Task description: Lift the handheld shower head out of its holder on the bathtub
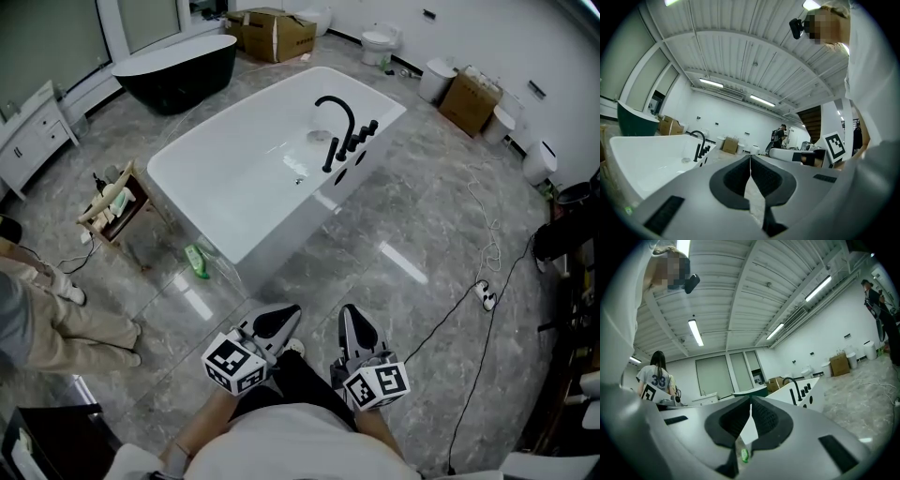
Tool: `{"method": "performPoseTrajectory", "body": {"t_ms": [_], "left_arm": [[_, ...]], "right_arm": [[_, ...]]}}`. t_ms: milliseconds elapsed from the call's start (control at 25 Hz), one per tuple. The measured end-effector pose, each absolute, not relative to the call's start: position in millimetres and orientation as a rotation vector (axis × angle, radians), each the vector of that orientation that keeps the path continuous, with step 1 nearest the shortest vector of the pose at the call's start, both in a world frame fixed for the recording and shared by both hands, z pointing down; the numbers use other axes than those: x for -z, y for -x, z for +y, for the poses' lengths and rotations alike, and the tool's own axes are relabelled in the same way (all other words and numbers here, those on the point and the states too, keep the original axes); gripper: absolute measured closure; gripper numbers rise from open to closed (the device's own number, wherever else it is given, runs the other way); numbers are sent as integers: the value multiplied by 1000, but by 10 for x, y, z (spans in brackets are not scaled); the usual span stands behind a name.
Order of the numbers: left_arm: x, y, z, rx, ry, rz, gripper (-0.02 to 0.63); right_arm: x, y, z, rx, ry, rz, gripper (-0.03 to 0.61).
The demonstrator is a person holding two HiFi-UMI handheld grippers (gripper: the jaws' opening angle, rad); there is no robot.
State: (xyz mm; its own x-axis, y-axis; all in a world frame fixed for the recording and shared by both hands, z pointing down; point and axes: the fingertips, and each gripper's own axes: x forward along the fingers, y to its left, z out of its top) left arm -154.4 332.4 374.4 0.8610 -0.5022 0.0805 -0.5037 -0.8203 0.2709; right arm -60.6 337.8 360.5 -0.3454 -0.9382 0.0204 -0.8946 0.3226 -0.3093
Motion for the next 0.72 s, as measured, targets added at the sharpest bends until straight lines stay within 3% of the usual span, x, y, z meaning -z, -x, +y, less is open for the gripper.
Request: {"method": "performPoseTrajectory", "body": {"t_ms": [720], "left_arm": [[-3750, 1075, 2055, 0, -2738, -808, 601]], "right_arm": [[-3628, 91, 2098, 409, 1698, 2397, 557]]}}
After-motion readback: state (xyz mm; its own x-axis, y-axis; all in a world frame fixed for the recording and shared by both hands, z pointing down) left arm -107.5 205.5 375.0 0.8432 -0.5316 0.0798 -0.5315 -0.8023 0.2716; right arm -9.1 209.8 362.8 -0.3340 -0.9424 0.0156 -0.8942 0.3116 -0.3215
